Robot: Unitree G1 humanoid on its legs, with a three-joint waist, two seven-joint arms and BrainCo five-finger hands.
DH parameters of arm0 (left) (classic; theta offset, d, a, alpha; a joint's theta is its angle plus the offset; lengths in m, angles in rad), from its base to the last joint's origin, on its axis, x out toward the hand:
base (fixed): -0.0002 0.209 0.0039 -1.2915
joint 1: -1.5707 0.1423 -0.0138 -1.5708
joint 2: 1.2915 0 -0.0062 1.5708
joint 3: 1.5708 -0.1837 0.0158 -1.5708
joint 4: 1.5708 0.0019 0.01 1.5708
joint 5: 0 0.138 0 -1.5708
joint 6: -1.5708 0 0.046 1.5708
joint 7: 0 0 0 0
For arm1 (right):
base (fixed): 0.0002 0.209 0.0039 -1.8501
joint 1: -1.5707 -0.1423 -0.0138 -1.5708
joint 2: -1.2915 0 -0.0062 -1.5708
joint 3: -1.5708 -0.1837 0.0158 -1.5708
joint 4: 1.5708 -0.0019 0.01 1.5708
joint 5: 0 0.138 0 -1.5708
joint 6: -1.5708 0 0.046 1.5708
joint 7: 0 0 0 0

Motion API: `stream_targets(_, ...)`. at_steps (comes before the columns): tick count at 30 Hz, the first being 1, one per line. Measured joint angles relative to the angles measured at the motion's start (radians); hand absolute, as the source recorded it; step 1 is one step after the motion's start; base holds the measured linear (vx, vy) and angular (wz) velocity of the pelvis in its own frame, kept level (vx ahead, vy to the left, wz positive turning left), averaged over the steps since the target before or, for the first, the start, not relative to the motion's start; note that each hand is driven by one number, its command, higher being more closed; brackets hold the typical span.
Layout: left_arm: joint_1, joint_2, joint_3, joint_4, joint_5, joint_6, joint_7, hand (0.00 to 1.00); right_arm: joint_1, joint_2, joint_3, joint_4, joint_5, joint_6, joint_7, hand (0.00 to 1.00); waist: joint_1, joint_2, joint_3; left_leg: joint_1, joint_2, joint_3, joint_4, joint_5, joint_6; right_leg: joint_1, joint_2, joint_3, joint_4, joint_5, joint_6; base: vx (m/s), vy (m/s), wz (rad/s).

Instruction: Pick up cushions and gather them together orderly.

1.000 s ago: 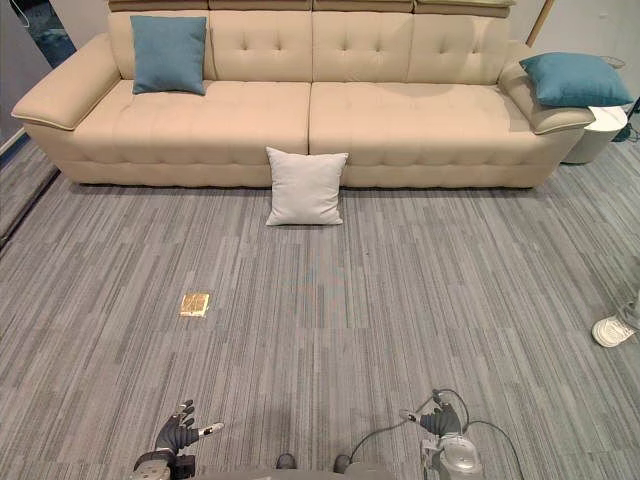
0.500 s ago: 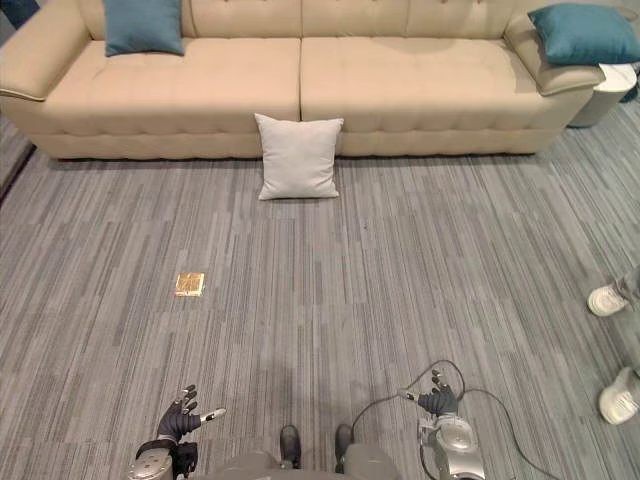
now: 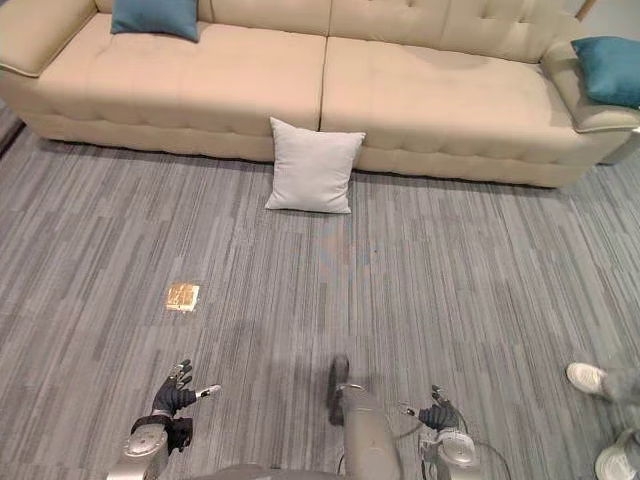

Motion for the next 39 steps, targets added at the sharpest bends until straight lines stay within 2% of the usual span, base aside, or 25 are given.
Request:
stream_targets(1, 0.001, -0.022, 0.009, 0.005, 0.0, 0.0, 0.0, 0.0, -0.001, -0.005, 0.002, -0.004, 0.001, -0.001, 0.002, 0.0, 0.004, 0.018, 0.016, -0.084, 0.04, 0.025, 0.239, 0.128, -0.011, 0.077, 0.016, 0.003, -0.029, -0.033, -0.006, 0.67, -0.24, -0.02)
stream_targets(2, 0.006, -0.035, 0.019, 0.005, 0.0, -0.001, 0.0, 0.0, 0.0, -0.008, 0.004, -0.004, 0.001, 0.0, 0.002, 0.0, 0.007, 0.029, 0.021, -0.125, 0.073, 0.034, 0.358, 0.19, -0.012, 0.128, 0.03, 0.002, -0.056, -0.044, -0.008, 0.67, -0.208, -0.14)
stream_targets(4, 0.007, -0.054, 0.028, -0.001, -0.007, -0.002, -0.002, 0.0, 0.0, 0.004, 0.005, -0.023, 0.027, -0.001, -0.003, 0.0, 0.037, 0.032, 0.033, -0.251, 0.186, 0.154, 0.676, 0.115, 0.084, 0.317, 0.064, 0.02, -0.136, -0.067, -0.022, 0.59, -0.149, -0.27)
stream_targets(5, 0.008, -0.057, 0.03, -0.009, -0.008, -0.003, -0.002, 0.0, 0.001, 0.009, 0.005, -0.038, 0.037, -0.003, -0.006, 0.0, 0.042, 0.026, 0.035, -0.283, 0.193, 0.175, 0.695, 0.099, 0.089, 0.357, 0.063, 0.029, -0.16, -0.072, -0.023, 0.52, -0.098, -0.25)
stream_targets(6, 0.007, -0.06, 0.03, -0.021, -0.008, -0.005, -0.002, 0.0, -0.001, 0.012, 0.006, -0.06, 0.047, -0.011, -0.007, 0.0, 0.056, 0.009, 0.035, -0.35, 0.191, 0.207, 0.686, 0.079, 0.107, 0.425, 0.054, 0.051, -0.211, -0.099, -0.012, 0.57, -0.049, -0.31)
stream_targets(10, 0.007, -0.071, 0.037, -0.026, -0.017, -0.004, -0.001, 0.0, -0.034, 0.01, -0.001, -0.065, 0.052, -0.018, -0.007, 0.0, 0.091, 0.006, 0.038, -0.501, 0.151, 0.226, 0.315, 0.044, 0.103, 0.546, 0.036, 0.092, -0.304, -0.12, 0.023, 0.44, 0.041, -0.37)
stream_targets(11, 0.008, -0.087, 0.035, -0.026, -0.019, -0.004, -0.001, 0.0, -0.029, 0.006, -0.006, -0.067, 0.052, -0.019, -0.008, 0.0, 0.09, 0.005, 0.036, -0.492, 0.097, 0.174, 0.025, 0.088, 0.067, 0.592, 0.021, 0.093, -0.333, -0.137, 0.05, 0.44, 0.125, -0.19)
stream_targets(13, 0.022, -0.105, 0.035, -0.024, -0.02, -0.004, -0.001, 0.0, -0.018, -0.003, -0.013, -0.063, 0.051, -0.021, -0.011, 0.0, 0.088, 0.032, 0.022, -0.489, 0.074, 0.111, -0.18, 0.168, 0.064, 0.627, 0.021, 0.096, -0.348, -0.176, 0.088, 0.45, 0.225, -0.14)
stream_targets(14, 0.025, -0.105, 0.036, -0.014, -0.021, -0.003, 0.001, 0.0, -0.014, -0.001, -0.011, -0.055, 0.051, -0.02, -0.015, 0.0, 0.089, 0.036, 0.013, -0.473, 0.06, 0.091, -0.184, 0.284, 0.105, 0.655, 0.006, 0.106, -0.336, -0.212, 0.116, 0.47, 0.281, -0.12)
stream_targets(15, 0.026, -0.096, 0.036, -0.014, -0.027, -0.004, 0.002, 0.0, -0.004, 0.011, -0.009, -0.051, 0.051, -0.02, -0.017, 0.0, 0.091, 0.009, 0.002, -0.468, 0.025, 0.092, -0.173, 0.303, 0.131, 0.661, -0.03, 0.108, -0.319, -0.242, 0.135, 0.5, 0.276, 0.02)
stream_targets(16, 0.02, -0.094, 0.035, -0.014, -0.027, -0.003, 0.003, 0.0, 0.009, 0.014, -0.01, -0.04, 0.049, -0.02, -0.017, 0.0, 0.087, -0.015, -0.009, -0.481, -0.011, 0.094, -0.124, 0.255, 0.173, 0.651, -0.073, 0.113, -0.26, -0.267, 0.154, 0.51, 0.237, 0.09)
stream_targets(18, 0.018, -0.1, 0.033, -0.012, -0.027, -0.003, 0.001, 0.0, 0.006, 0.008, -0.012, -0.019, 0.046, -0.019, -0.023, 0.0, 0.086, -0.02, -0.009, -0.449, -0.033, 0.119, -0.068, 0.166, 0.192, 0.558, -0.119, 0.144, 0.013, -0.281, 0.18, 0.59, 0.288, -0.09)
stream_targets(20, 0.021, -0.089, 0.032, -0.002, -0.027, 0.0, 0.002, 0.0, 0.007, 0.016, -0.01, -0.015, 0.038, -0.018, -0.026, 0.0, 0.083, -0.031, -0.011, -0.385, -0.062, 0.127, -0.074, 0.121, 0.207, 0.455, -0.171, 0.156, 0.296, -0.225, 0.232, 0.47, 0.229, -0.1)
stream_targets(22, 0.018, -0.067, 0.017, -0.002, -0.027, 0.002, 0.005, 0.0, 0.016, 0.02, 0.006, -0.013, 0.036, -0.014, -0.026, 0.0, 0.078, -0.031, -0.008, -0.253, -0.084, 0.131, -0.106, 0.061, 0.23, 0.326, -0.193, 0.17, 0.59, -0.245, 0.193, 0.48, 0.152, -0.07)
stream_targets(23, 0.019, -0.06, 0.017, -0.002, -0.027, 0.002, 0.006, 0.0, 0.016, 0.021, 0.011, -0.015, 0.034, -0.014, -0.026, 0.0, 0.077, -0.029, -0.008, -0.219, -0.084, 0.131, -0.118, 0.056, 0.227, 0.301, -0.187, 0.165, 0.608, -0.263, 0.186, 0.47, 0.095, 0.07)
stream_targets(25, 0.015, -0.039, 0.015, -0.001, -0.027, 0.001, 0.006, 0.0, 0.015, 0.024, 0.012, -0.014, 0.031, -0.014, -0.025, 0.0, 0.052, -0.024, -0.006, -0.109, -0.077, 0.126, -0.18, 0.045, 0.229, 0.216, -0.15, 0.098, 0.502, -0.31, 0.142, 0.51, 0.033, 0.24)
stream_targets(27, 0.006, -0.031, 0.016, 0.002, -0.027, 0.001, 0.005, 0.0, 0.002, 0.023, 0.012, -0.014, 0.031, -0.014, -0.025, 0.0, 0.041, -0.018, -0.006, -0.071, -0.054, 0.124, -0.209, 0.045, 0.226, 0.15, -0.096, 0.056, 0.281, -0.297, 0.135, 0.52, -0.034, 0.2)
stream_targets(29, 0.002, -0.02, 0.014, 0.013, -0.026, 0.0, 0.005, 0.0, 0.005, 0.023, 0.011, -0.013, 0.031, -0.014, -0.025, 0.0, 0.028, -0.03, -0.01, -0.028, -0.057, 0.119, -0.232, 0.036, 0.179, 0.14, -0.045, 0.072, -0.01, -0.16, 0.125, 0.52, -0.085, 0.36)
stream_targets(30, 0.008, -0.01, 0.014, 0.017, -0.026, 0.001, 0.002, 0.0, 0.035, 0.026, 0.011, -0.011, 0.03, -0.014, -0.025, 0.0, 0.03, -0.068, -0.023, 0.005, -0.082, 0.108, -0.232, 0.006, 0.134, 0.139, -0.041, 0.102, -0.11, 0.035, 0.083, 0.51, -0.115, 0.26)
stream_targets(31, 0.001, -0.031, 0.022, 0.051, -0.026, 0.005, 0.004, 0.0, 0.032, 0.007, 0.009, 0.016, 0.03, -0.009, -0.024, 0.0, 0.034, -0.048, -0.016, 0.04, -0.069, 0.087, -0.207, -0.025, 0.11, 0.125, -0.033, 0.099, -0.013, 0.041, 0.04, 0.49, -0.117, 0.19)
stream_targets(32, 0.009, -0.037, 0.023, 0.051, -0.026, 0.004, 0.002, 0.0, 0.032, 0.006, 0.009, 0.02, 0.03, -0.002, -0.025, 0.0, 0.032, -0.035, -0.023, 0.035, -0.048, 0.08, -0.182, -0.023, 0.106, 0.124, -0.029, 0.085, 0.009, 0.022, 0.032, 0.48, -0.165, 0.24)
stream_targets(33, 0.017, -0.046, 0.022, 0.047, -0.026, 0.003, 0.001, 0.0, 0.05, 0.009, 0.008, 0.002, 0.03, -0.002, -0.023, 0.0, 0.024, -0.03, -0.031, 0.005, -0.027, 0.063, -0.086, -0.023, 0.093, 0.158, -0.028, 0.07, -0.008, -0.041, 0.032, 0.43, -0.185, 0.23)
stream_targets(34, 0.014, -0.068, 0.024, 0.039, -0.026, 0.003, 0.0, 0.0, 0.053, 0.007, 0.002, -0.003, 0.031, -0.002, -0.018, 0.0, 0.026, -0.005, -0.025, -0.058, 0.014, 0.064, 0.084, -0.022, 0.067, 0.192, -0.004, 0.061, -0.027, -0.063, 0.021, 0.43, -0.206, 0.22)
stream_targets(36, 0.015, -0.091, 0.027, 0.032, -0.026, 0.003, -0.001, 0.0, 0.055, 0.016, 0.004, -0.01, 0.033, -0.001, -0.014, 0.0, 0.031, 0.009, -0.021, -0.16, 0.095, 0.073, 0.332, -0.004, 0.023, 0.265, 0.026, 0.044, -0.074, -0.084, 0.01, 0.36, -0.166, 0.08)
stream_targets(39, 0.014, -0.125, 0.026, 0.025, -0.027, 0.003, -0.002, 0.0, 0.07, 0.035, -0.003, -0.055, 0.043, -0.003, -0.015, 0.0, 0.042, 0.004, -0.019, -0.215, 0.142, 0.127, 0.367, -0.03, 0.068, 0.384, 0.037, 0.039, -0.135, -0.106, 0.005, 0.34, -0.102, 0.03)
